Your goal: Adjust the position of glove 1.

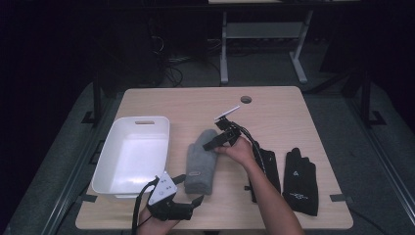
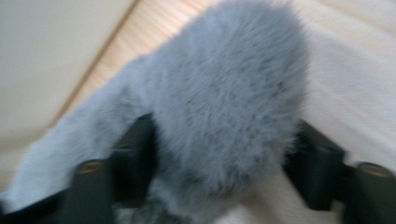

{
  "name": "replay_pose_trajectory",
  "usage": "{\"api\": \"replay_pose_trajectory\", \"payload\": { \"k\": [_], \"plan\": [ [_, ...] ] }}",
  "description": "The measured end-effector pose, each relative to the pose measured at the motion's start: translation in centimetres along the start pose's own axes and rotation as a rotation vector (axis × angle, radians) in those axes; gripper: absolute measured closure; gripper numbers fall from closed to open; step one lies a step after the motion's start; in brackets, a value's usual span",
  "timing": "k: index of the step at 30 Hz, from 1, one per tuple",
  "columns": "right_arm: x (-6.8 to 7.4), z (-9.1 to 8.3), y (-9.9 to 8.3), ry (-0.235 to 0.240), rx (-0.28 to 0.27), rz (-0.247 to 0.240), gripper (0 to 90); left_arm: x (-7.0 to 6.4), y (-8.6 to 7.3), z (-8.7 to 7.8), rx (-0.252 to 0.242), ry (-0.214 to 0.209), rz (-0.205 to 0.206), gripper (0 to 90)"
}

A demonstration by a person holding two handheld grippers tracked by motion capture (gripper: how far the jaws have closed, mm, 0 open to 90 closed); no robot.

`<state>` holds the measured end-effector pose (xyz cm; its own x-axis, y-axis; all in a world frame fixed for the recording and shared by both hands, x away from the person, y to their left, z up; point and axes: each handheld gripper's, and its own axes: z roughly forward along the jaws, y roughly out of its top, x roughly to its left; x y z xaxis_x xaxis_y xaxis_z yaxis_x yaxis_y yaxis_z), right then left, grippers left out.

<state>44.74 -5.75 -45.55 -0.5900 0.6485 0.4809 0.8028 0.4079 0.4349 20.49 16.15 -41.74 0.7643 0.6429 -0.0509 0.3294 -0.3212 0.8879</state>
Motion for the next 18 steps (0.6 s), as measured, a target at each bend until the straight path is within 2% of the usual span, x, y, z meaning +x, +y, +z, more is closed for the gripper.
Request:
{"api": "replay_pose_trajectory", "payload": {
  "k": [1, 2, 3, 5, 6, 7, 9, 11, 18],
  "plan": [
    [-0.1, 0.0, -0.1, 0.028, -0.006, 0.019, 44.0, 0.0, 0.0, 0.0, 0.000, 0.000, 0.001, 15.9],
    [-0.1, 0.0, -0.1, 0.028, -0.006, 0.019, 44.0, 0.0, 0.0, 0.0, 0.000, 0.000, 0.001, 15.9],
    [-0.2, 0.0, -0.2, 0.047, -0.012, 0.019, 49.1, 0.0, 0.0, 0.0, 0.001, 0.001, 0.002, 15.9],
    [-0.3, -0.3, -0.5, 0.077, -0.040, 0.014, 63.5, 0.0, 0.0, 0.0, -0.001, -0.001, -0.004, 15.8],
    [-0.3, -0.3, -0.5, 0.077, -0.040, 0.014, 63.5, 0.0, 0.0, 0.0, -0.004, -0.002, -0.008, 15.8],
    [-0.3, -0.5, -0.8, 0.085, -0.068, 0.001, 67.9, 0.1, 0.1, 0.0, -0.002, -0.004, -0.009, 15.9],
    [-0.3, -0.7, -1.0, 0.087, -0.078, -0.001, 69.0, 0.1, 0.1, 0.0, -0.003, -0.006, -0.012, 15.9],
    [-0.2, -1.3, -1.3, 0.095, -0.097, -0.026, 71.0, 0.2, 0.1, 0.0, -0.001, -0.004, -0.015, 16.2],
    [-0.3, -3.3, -2.3, 0.106, -0.120, -0.046, 72.1, 0.3, 0.6, 0.3, 0.003, -0.030, -0.063, 16.2]
  ]
}}
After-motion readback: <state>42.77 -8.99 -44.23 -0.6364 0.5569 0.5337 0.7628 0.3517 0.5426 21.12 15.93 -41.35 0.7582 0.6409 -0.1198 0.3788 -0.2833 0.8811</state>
